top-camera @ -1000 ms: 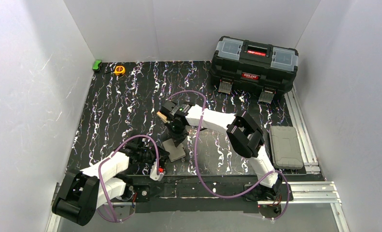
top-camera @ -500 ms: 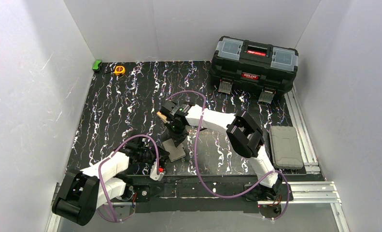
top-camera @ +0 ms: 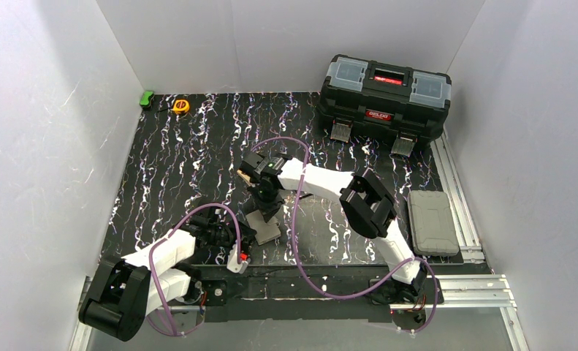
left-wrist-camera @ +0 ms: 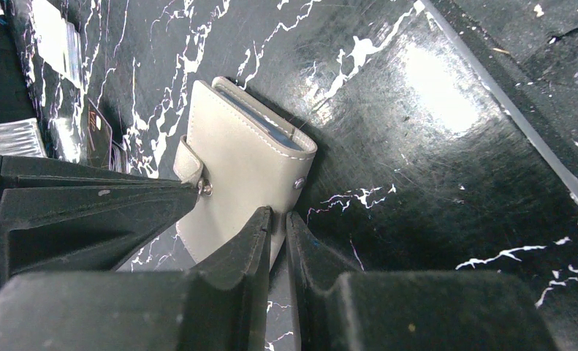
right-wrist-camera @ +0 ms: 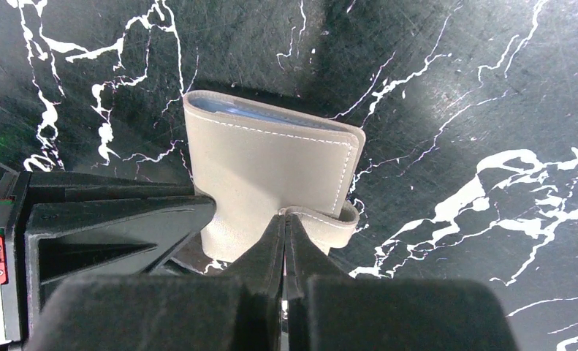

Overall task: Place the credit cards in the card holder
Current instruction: Close the card holder at the center of the board.

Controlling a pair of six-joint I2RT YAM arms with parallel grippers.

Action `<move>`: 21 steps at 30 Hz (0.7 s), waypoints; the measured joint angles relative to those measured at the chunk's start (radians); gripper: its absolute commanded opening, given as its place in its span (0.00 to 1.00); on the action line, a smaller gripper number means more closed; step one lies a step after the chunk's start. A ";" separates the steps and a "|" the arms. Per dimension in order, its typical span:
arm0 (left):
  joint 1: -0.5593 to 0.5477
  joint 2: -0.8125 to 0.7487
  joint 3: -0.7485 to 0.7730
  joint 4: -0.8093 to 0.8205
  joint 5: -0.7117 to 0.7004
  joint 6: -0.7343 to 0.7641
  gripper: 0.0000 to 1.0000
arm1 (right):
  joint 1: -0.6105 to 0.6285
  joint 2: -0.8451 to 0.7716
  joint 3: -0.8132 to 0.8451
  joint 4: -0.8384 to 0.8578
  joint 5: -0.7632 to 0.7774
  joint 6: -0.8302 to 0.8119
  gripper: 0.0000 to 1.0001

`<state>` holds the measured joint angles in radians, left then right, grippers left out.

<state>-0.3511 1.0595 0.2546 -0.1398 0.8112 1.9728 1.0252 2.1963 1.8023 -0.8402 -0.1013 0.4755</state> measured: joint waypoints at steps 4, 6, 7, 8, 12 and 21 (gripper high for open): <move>0.000 0.000 0.000 0.001 0.000 -0.005 0.09 | 0.007 0.004 0.008 -0.006 0.014 -0.010 0.01; -0.001 0.001 0.000 0.002 0.000 -0.007 0.09 | 0.010 0.004 0.008 -0.006 0.021 -0.011 0.01; -0.001 0.002 0.000 0.002 0.000 -0.008 0.09 | 0.011 0.004 0.008 -0.006 0.023 -0.011 0.01; -0.001 0.002 0.000 0.003 0.000 -0.010 0.09 | 0.011 0.004 0.008 -0.006 0.023 -0.012 0.01; -0.002 0.003 0.000 0.005 0.001 -0.011 0.09 | 0.013 0.005 0.008 -0.006 0.028 -0.013 0.01; -0.004 0.005 0.003 0.005 0.000 -0.023 0.08 | 0.023 0.014 0.021 -0.012 0.050 -0.022 0.01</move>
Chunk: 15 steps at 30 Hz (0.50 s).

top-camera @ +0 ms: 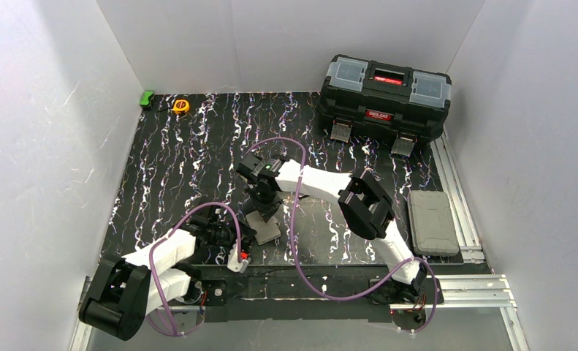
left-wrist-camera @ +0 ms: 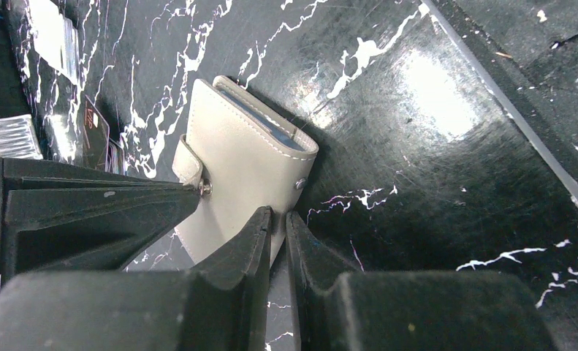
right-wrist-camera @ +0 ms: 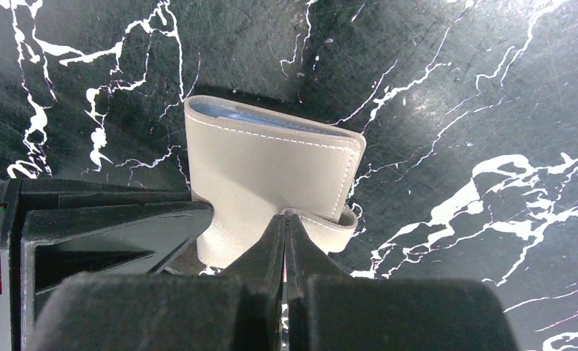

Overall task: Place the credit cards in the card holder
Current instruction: Close the card holder at the center of the board.

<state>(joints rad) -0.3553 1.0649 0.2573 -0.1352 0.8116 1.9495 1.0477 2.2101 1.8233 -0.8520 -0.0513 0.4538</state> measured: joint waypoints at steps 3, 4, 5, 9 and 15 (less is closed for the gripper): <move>0.000 0.002 0.002 0.000 0.000 -0.003 0.08 | 0.000 0.003 0.001 0.003 0.003 -0.002 0.01; 0.000 0.003 0.002 0.000 0.000 -0.003 0.08 | 0.001 0.003 0.002 0.006 0.003 -0.002 0.01; 0.000 0.004 0.002 0.000 0.000 -0.005 0.08 | 0.001 0.005 0.002 0.014 0.004 -0.002 0.01; 0.000 0.008 0.006 -0.003 0.000 -0.006 0.08 | 0.009 0.021 0.007 0.042 0.000 -0.003 0.01; 0.000 0.014 0.011 -0.008 -0.001 -0.006 0.08 | 0.012 0.014 -0.007 0.054 0.009 -0.002 0.01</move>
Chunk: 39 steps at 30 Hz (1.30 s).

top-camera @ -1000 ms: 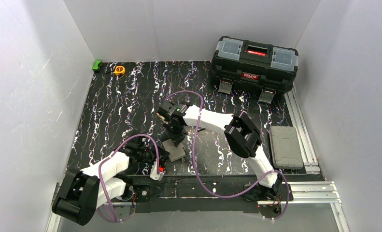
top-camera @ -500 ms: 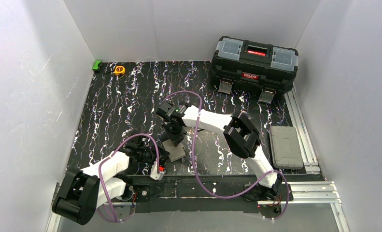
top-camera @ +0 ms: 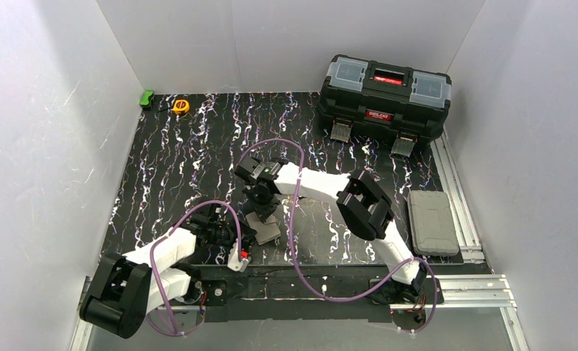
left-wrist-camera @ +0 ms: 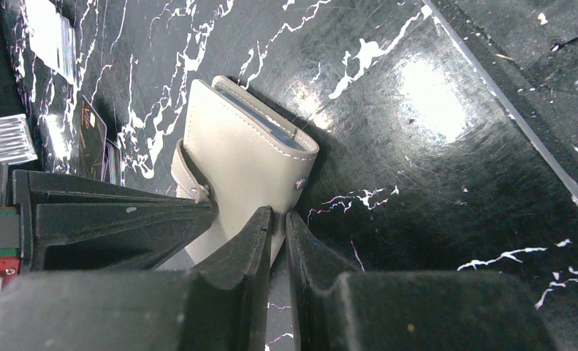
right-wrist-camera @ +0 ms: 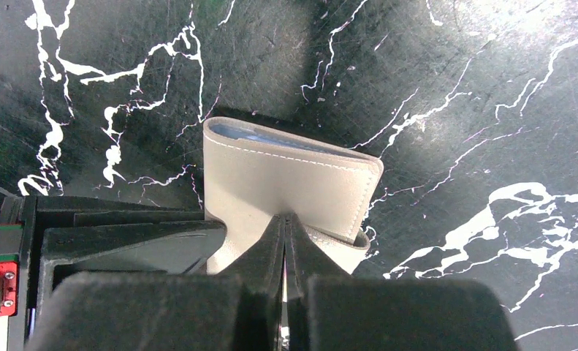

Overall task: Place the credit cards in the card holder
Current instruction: Close the card holder at the center of the board.

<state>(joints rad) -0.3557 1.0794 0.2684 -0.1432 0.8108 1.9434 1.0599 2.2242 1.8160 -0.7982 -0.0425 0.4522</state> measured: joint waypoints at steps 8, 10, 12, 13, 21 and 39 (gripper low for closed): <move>0.000 0.005 0.002 -0.002 -0.001 0.000 0.08 | 0.007 -0.072 -0.121 0.110 0.026 0.016 0.01; 0.000 0.005 0.004 -0.003 -0.002 -0.001 0.08 | 0.007 -0.102 -0.175 0.165 0.028 0.023 0.01; 0.000 0.007 0.008 -0.007 -0.006 -0.008 0.08 | 0.006 -0.120 -0.209 0.200 0.026 0.026 0.01; 0.000 0.007 0.010 -0.009 -0.008 -0.012 0.08 | 0.002 -0.135 -0.239 0.232 0.015 0.035 0.01; -0.014 0.068 0.111 -0.094 -0.065 -0.190 0.08 | -0.052 -0.269 -0.515 0.521 -0.093 0.092 0.01; -0.005 -0.048 0.351 -0.370 -0.228 -0.546 0.31 | -0.010 -0.312 -0.553 0.572 -0.061 0.114 0.69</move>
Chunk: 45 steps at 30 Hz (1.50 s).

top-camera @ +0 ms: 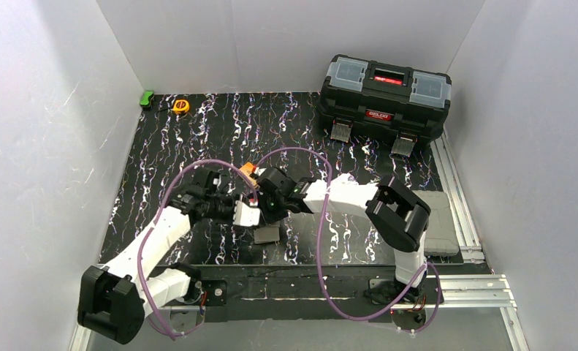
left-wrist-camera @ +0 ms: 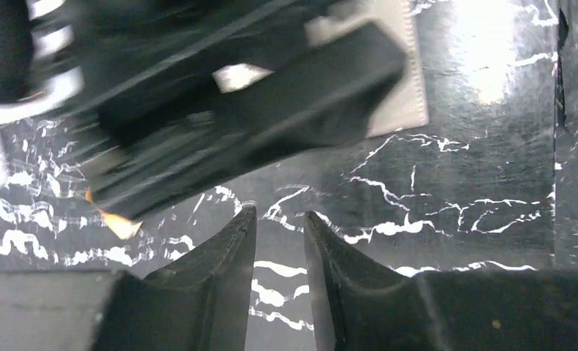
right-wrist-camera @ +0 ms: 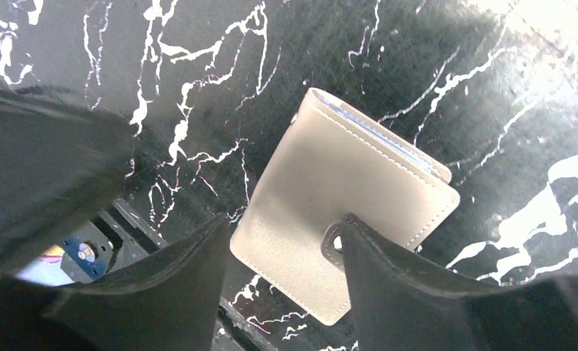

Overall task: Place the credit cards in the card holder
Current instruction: Close the card holder at the center of the board, then reset both arms

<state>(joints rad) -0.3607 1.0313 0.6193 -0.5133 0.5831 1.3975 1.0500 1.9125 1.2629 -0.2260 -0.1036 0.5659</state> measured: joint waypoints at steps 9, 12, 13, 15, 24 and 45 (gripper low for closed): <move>0.163 0.082 0.414 -0.334 -0.070 -0.353 0.50 | 0.023 -0.024 0.064 -0.221 0.111 -0.049 0.87; 0.264 0.109 0.526 -0.404 -0.072 -0.435 0.88 | 0.019 -0.021 0.125 -0.333 0.146 -0.078 0.95; 0.299 0.119 0.564 -0.426 -0.071 -0.469 0.97 | 0.019 -0.019 0.161 -0.370 0.156 -0.092 0.97; 0.357 0.137 0.617 -0.454 -0.066 -0.510 0.98 | 0.018 -0.013 0.240 -0.423 0.166 -0.110 0.98; 0.447 0.140 0.645 -0.476 -0.072 -0.681 0.98 | 0.013 -0.041 0.399 -0.506 0.212 -0.146 0.98; 0.490 0.311 0.201 0.267 -0.189 -1.107 0.98 | -0.623 -0.550 -0.425 0.018 0.781 -0.288 0.92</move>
<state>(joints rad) 0.1291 1.3418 0.8207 -0.2466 0.3943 0.2905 0.4274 1.3624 0.8379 -0.2085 0.6777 0.2775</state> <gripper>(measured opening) 0.981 0.917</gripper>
